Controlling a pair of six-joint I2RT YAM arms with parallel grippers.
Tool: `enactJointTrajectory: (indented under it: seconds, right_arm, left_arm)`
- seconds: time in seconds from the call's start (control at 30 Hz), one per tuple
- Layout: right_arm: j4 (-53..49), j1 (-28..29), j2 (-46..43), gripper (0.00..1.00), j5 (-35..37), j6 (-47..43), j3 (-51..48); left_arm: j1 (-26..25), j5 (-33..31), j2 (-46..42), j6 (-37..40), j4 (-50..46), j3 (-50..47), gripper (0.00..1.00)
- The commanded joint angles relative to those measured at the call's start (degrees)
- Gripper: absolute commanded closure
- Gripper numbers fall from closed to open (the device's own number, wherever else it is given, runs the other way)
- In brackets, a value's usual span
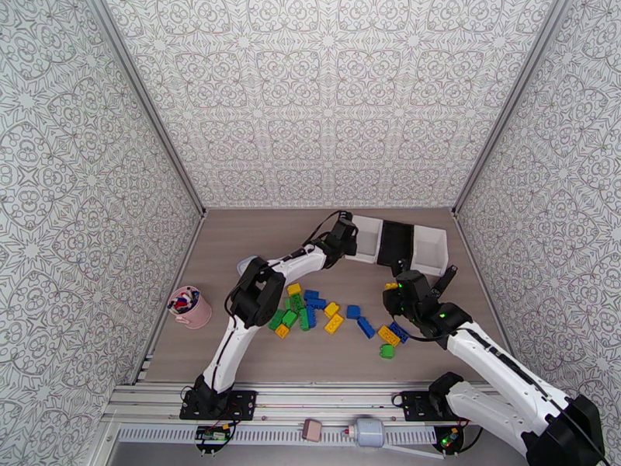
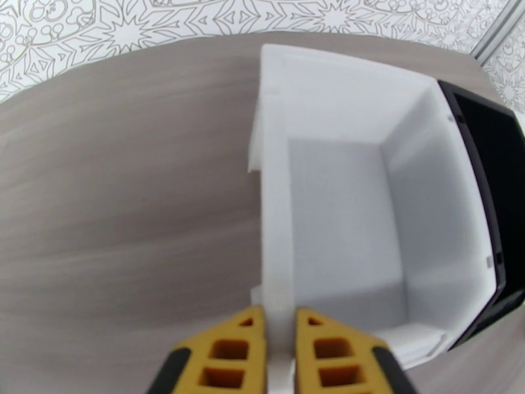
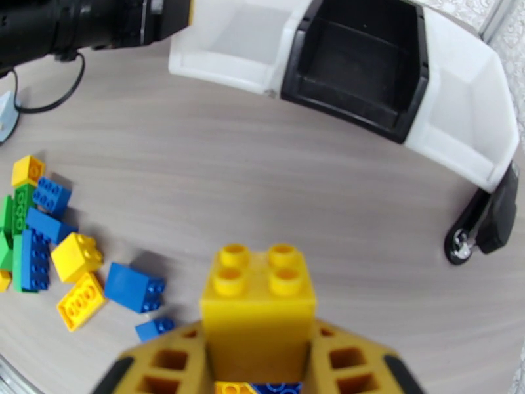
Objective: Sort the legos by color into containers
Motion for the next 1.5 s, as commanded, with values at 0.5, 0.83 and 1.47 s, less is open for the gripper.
enactJointTrajectory:
  seconds: [0.5,0.83,1.47]
  right_arm:
    - [4.89,-0.08,5.31,0.77,-5.41,0.47,0.46]
    - [6.82,-0.07,10.05,0.77,-7.91,0.02,2.74]
    - [13.82,-2.3,15.19,0.84,1.84,-0.49,8.99]
  left_arm:
    - [4.0,-7.15,-17.95,-3.27,7.74,-21.19,0.95]
    - [8.14,-9.66,-27.22,-3.44,10.9,-35.96,0.95]
    - [7.08,-4.2,-38.47,5.35,22.92,-50.63,0.37]
